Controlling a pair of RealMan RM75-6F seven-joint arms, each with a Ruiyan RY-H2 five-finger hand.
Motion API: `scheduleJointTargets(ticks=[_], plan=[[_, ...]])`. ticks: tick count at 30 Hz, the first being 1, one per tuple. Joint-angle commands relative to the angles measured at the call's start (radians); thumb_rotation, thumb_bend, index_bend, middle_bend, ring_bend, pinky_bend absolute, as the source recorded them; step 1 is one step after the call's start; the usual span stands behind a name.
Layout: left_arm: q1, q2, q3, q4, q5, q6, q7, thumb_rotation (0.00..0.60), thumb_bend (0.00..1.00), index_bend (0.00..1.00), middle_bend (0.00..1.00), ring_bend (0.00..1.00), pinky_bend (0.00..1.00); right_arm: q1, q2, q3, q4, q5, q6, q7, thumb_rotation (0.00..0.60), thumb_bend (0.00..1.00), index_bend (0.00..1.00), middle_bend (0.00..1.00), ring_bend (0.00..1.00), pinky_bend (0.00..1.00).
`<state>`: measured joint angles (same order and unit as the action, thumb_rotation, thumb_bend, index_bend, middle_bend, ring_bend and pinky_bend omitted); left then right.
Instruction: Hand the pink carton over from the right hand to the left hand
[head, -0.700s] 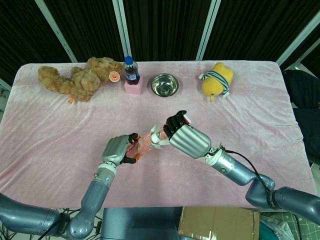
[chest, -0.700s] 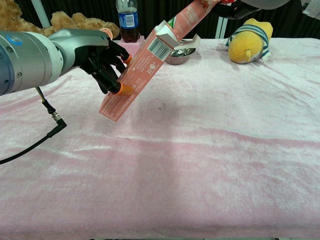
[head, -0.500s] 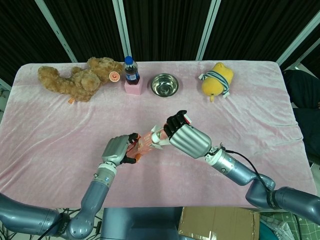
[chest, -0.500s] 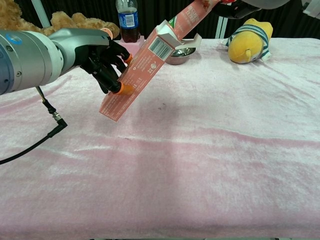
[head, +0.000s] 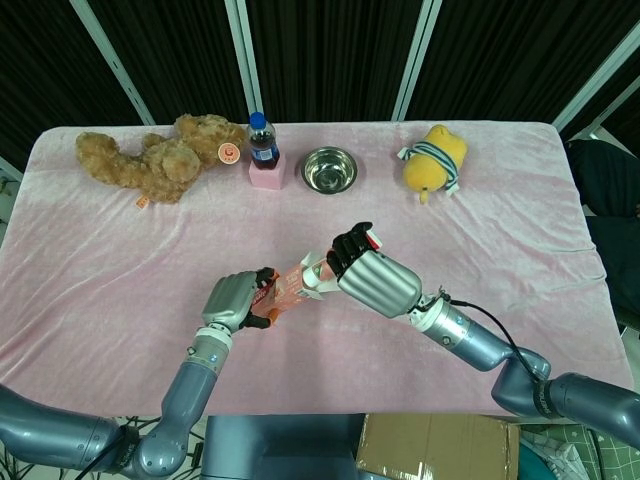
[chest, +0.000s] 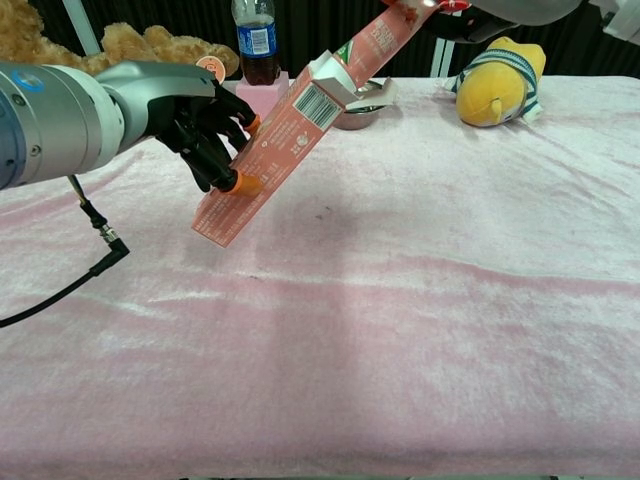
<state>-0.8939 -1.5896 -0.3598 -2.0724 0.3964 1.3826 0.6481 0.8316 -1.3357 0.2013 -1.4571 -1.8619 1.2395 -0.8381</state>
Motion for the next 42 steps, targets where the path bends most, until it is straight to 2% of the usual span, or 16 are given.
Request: scheduleJointTargets(ticks=[1,15,25,29,31,36,42], plan=[[-0.005,0.002,-0.002,-0.005,-0.011,0.005,0.009,0.6,0.36,0.41,0.37,0.31,0.43,-0.001,-0.002,0.001,0.0,0.003,0.001,0.001,0.6,0.4,0.65,0.57,0.5,0.48],[-0.017,0.012,-0.03,-0.025,-0.077,0.011,0.01,0.6,0.36,0.41,0.37,0.32,0.44,-0.001,0.003,-0.006,0.001,-0.008,-0.002,-0.003,0.6,0.4,0.65,0.57,0.5,0.48],[-0.032,0.007,-0.034,-0.021,-0.083,0.01,0.01,0.6,0.36,0.41,0.37,0.32,0.44,0.0,0.001,-0.008,-0.004,-0.015,0.0,0.005,0.6,0.4,0.65,0.57,0.49,0.48],[-0.039,-0.002,-0.032,-0.017,-0.076,0.012,0.01,0.6,0.36,0.41,0.37,0.32,0.44,0.002,0.001,-0.01,-0.008,-0.025,0.005,0.013,0.6,0.4,0.65,0.54,0.46,0.46],[-0.043,-0.011,-0.029,-0.014,-0.058,0.019,0.008,0.6,0.36,0.41,0.37,0.32,0.44,0.003,0.0,-0.013,-0.008,-0.033,0.009,0.016,0.6,0.4,0.62,0.51,0.43,0.46],[-0.048,-0.029,-0.023,-0.008,-0.023,0.034,0.001,0.6,0.36,0.41,0.37,0.32,0.44,0.001,-0.001,-0.014,-0.005,-0.035,0.015,0.022,0.6,0.4,0.43,0.37,0.32,0.42],[-0.051,-0.047,-0.026,0.005,-0.007,0.048,-0.006,0.6,0.36,0.41,0.37,0.32,0.44,-0.006,-0.002,-0.014,0.0,-0.035,0.025,0.028,0.6,0.39,0.26,0.25,0.2,0.36]])
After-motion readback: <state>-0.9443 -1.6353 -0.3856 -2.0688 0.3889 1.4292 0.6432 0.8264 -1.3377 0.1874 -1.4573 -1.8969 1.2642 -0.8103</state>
